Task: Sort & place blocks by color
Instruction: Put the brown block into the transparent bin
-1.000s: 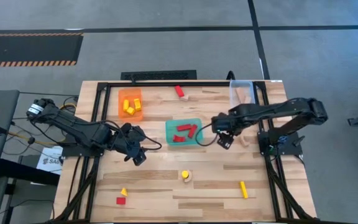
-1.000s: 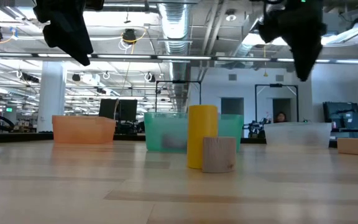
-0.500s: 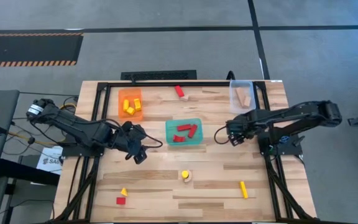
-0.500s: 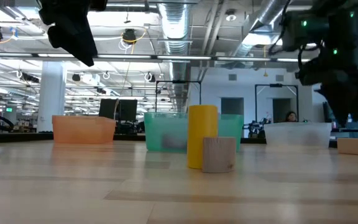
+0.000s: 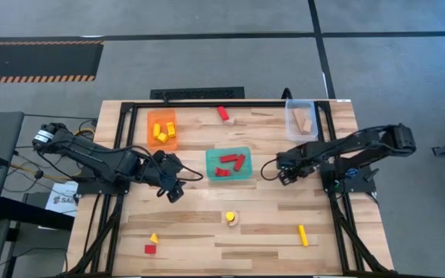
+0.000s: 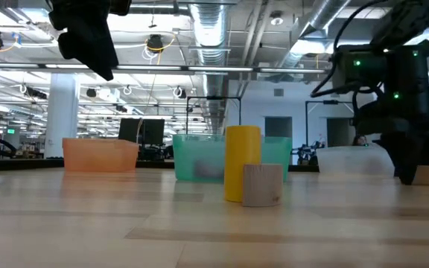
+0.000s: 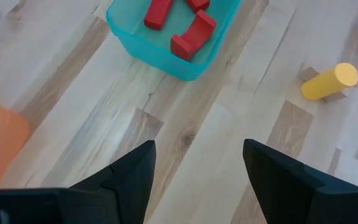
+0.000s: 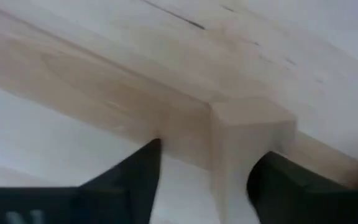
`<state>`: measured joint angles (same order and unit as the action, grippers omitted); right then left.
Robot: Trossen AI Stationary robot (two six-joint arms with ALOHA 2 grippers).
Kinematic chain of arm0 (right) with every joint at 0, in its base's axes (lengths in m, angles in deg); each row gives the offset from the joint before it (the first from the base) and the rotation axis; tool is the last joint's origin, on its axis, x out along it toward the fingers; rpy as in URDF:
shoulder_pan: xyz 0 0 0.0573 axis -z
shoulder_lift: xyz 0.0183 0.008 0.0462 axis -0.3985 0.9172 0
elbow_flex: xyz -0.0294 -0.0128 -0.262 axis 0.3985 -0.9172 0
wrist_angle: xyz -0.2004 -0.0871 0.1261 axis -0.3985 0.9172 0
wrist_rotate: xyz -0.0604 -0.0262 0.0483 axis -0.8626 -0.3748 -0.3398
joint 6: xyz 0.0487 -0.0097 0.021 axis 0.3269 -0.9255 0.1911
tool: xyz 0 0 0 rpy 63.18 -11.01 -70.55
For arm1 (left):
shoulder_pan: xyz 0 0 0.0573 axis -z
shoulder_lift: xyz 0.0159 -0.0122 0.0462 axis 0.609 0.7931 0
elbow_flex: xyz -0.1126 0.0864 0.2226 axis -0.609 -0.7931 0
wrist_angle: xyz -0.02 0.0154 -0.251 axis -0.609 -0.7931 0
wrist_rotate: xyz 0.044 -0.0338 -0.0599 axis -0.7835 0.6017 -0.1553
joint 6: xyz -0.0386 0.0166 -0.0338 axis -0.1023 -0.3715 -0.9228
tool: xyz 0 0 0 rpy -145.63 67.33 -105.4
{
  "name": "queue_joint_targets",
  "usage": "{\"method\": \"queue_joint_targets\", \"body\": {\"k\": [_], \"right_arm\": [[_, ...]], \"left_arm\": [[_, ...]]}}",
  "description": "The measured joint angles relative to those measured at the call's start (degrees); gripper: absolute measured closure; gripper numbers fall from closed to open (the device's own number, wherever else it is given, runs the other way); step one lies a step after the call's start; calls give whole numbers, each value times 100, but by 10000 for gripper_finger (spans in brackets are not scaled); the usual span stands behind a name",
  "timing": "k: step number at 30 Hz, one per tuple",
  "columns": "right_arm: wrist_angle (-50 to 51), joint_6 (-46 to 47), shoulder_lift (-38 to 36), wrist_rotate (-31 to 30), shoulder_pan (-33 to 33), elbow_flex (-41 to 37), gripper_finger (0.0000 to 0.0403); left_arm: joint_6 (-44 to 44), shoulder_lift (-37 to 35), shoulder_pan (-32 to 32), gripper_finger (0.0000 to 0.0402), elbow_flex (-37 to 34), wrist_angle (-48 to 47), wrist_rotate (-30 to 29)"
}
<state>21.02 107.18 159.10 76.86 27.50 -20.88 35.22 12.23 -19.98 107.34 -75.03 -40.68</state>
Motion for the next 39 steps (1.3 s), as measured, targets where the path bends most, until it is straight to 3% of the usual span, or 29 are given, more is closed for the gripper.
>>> {"method": "queue_joint_targets", "body": {"k": [6, 10, 15, 22, 29, 32, 39], "right_arm": [[12, -152, 45, 19, -1, 97, 362], [110, -328, -177, -278, 0, 564, 362], [654, -837, -440, -1081, 239, 1470, 355], [743, -2267, -629, -2047, 1631, 2567, 362], [374, -3670, -104, -1956, 3609, 2785, 362], [422, -3908, 261, -1567, 4314, 2782, 360], [-198, -4453, 1035, -1059, 4920, 2782, 346]], "left_arm": [[22, 0, -2, 171, 0, -1, -112], [82, 0, -68, 171, 0, 28, -48], [190, 0, -271, 171, 0, 206, 4], [303, 0, -378, 171, 0, 694, 11], [13, 0, -378, 171, 0, 760, -72], [-214, 0, -369, 171, 0, 758, -203], [-655, 0, -392, 171, 0, 754, -635]]}}
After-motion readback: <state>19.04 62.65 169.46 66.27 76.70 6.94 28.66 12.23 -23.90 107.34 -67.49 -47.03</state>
